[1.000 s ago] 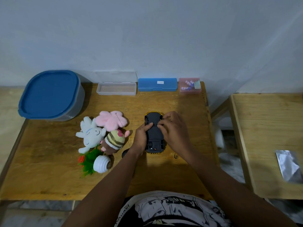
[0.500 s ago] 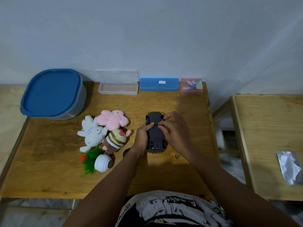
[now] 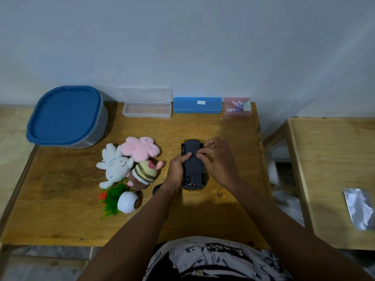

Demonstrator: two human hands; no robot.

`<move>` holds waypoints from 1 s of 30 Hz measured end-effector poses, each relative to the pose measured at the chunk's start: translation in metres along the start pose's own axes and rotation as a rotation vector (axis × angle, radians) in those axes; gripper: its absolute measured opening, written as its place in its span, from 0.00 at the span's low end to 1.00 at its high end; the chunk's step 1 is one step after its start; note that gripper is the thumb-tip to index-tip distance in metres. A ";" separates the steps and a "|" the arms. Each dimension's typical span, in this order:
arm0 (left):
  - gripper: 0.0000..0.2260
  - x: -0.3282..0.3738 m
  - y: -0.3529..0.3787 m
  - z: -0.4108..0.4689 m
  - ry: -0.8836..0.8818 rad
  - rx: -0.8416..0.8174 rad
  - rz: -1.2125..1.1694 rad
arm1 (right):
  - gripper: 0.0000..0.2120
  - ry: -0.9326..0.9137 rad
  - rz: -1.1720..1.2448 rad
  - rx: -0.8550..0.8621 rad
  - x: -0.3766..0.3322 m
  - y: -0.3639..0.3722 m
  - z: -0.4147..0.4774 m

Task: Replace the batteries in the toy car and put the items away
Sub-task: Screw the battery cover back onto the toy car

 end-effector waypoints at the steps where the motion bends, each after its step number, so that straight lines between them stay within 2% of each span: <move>1: 0.29 0.000 0.000 0.000 -0.002 0.004 -0.002 | 0.06 0.006 0.010 -0.001 -0.001 -0.001 0.001; 10: 0.30 0.001 0.001 -0.002 0.023 0.026 -0.001 | 0.03 0.154 0.118 0.001 -0.012 -0.005 0.005; 15: 0.18 -0.001 0.000 -0.003 0.029 0.042 -0.008 | 0.01 0.199 0.156 -0.001 -0.013 -0.004 0.008; 18: 0.17 -0.001 0.000 -0.004 0.034 0.046 -0.008 | 0.01 0.208 0.162 0.012 -0.011 -0.003 0.007; 21: 0.17 0.000 0.001 -0.006 0.036 0.049 0.004 | 0.03 0.236 0.179 0.049 -0.009 0.001 0.005; 27: 0.14 -0.002 0.002 -0.005 0.073 0.039 0.017 | 0.16 0.307 0.170 0.224 -0.009 0.016 -0.006; 30: 0.09 -0.001 0.002 -0.006 0.074 0.035 0.025 | 0.17 0.389 0.201 0.315 -0.017 0.024 -0.011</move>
Point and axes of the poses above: each hand's wrist, its own z-axis towards the middle knuckle, its own y-axis out of the palm, x = y × z, the point moved 1 cm from there along z, towards the middle knuckle, and after that the axes turned 6 degrees about z, right-handed, at the moved point
